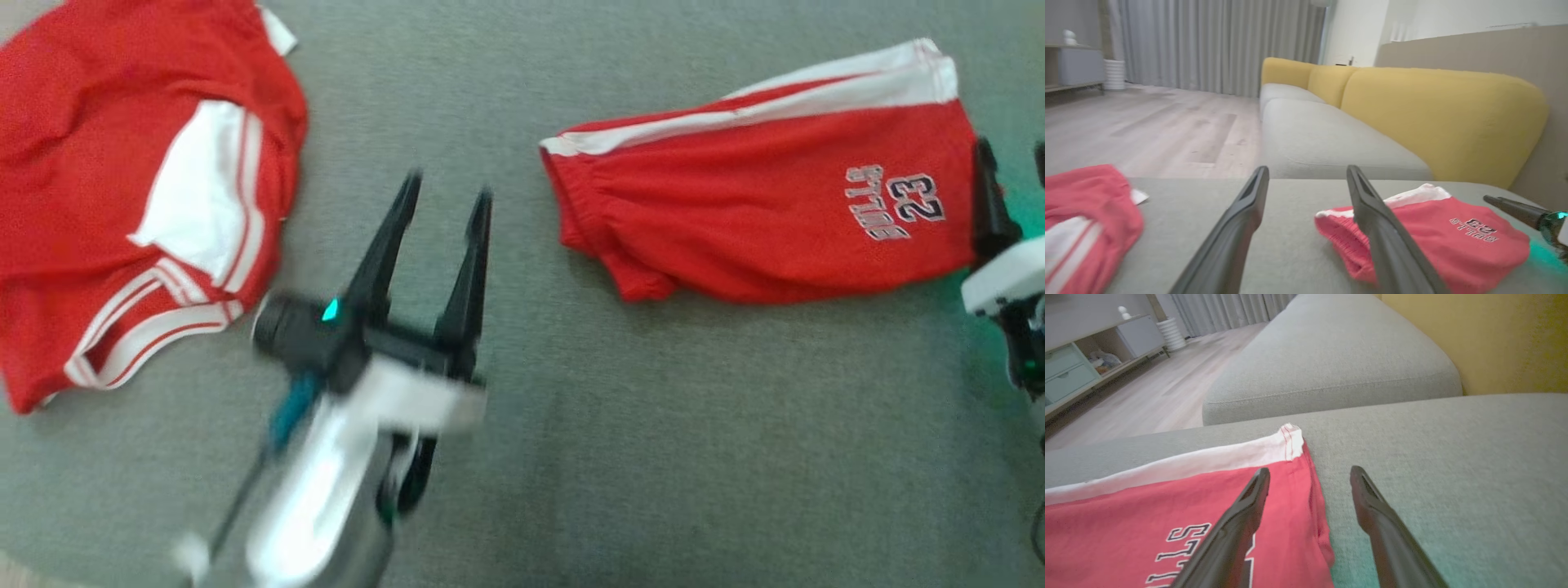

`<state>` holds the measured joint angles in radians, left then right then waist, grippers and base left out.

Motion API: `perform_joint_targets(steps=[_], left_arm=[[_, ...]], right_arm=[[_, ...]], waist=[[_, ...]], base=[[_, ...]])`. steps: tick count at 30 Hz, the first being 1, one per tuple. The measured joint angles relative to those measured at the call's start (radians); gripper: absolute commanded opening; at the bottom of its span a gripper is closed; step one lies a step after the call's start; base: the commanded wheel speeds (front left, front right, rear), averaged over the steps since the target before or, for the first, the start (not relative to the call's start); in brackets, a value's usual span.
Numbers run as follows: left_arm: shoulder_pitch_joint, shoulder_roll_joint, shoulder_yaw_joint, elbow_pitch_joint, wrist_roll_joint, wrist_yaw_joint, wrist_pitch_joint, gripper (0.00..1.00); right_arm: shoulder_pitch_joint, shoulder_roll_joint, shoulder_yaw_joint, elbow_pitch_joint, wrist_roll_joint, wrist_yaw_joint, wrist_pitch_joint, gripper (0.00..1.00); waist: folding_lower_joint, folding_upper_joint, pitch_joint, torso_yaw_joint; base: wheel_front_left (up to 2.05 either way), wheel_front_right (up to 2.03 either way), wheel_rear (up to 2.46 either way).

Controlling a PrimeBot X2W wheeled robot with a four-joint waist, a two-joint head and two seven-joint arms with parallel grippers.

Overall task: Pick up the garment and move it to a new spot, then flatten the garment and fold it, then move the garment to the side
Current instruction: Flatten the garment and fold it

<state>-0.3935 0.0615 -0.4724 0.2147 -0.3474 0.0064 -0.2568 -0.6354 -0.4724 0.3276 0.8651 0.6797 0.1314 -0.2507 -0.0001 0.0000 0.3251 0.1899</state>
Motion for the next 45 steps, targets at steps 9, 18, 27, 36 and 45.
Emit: perform_joint_targets(steps=[9, 18, 27, 36, 45], left_arm=[[0.228, -0.011, 0.044, -0.259, 0.199, 0.123, 0.0, 1.0], [0.299, -0.01, -0.012, -0.295, 0.174, 0.161, 0.0, 1.0], [0.298, -0.01, -0.003, -0.298, 0.189, 0.168, 0.0, 1.0], [0.292, -0.01, -0.003, -0.296, 0.18, 0.137, 0.0, 1.0], [0.287, -0.01, -0.002, -0.262, 0.18, 0.115, 0.0, 1.0]], right_arm=[[0.011, -0.009, -0.065, 0.203, 0.065, 0.0, 0.04, 0.95], [0.01, -0.011, -0.068, 0.23, 0.121, 0.0, 0.081, 0.0], [0.045, -0.093, -0.053, 0.171, 0.165, 0.0, 0.065, 0.0], [0.119, -0.174, -0.075, 0.114, 0.174, 0.0, 0.053, 0.0], [0.117, -0.144, -0.047, -0.086, 0.102, 0.0, 0.021, 0.0]], waist=[[0.0, 0.0, -0.042, 0.109], [0.0001, 0.0, -0.055, 0.158], [0.0001, 0.0, -0.067, 0.076], [0.0002, 0.0, -0.067, -0.031], [0.0002, 0.0, -0.104, -0.066]], base=[[0.0, 0.0, 0.0], [0.0, 0.0, 0.0], [0.0, 0.0, 0.0], [0.0, 0.0, 0.0], [0.0, 0.0, 0.0]])
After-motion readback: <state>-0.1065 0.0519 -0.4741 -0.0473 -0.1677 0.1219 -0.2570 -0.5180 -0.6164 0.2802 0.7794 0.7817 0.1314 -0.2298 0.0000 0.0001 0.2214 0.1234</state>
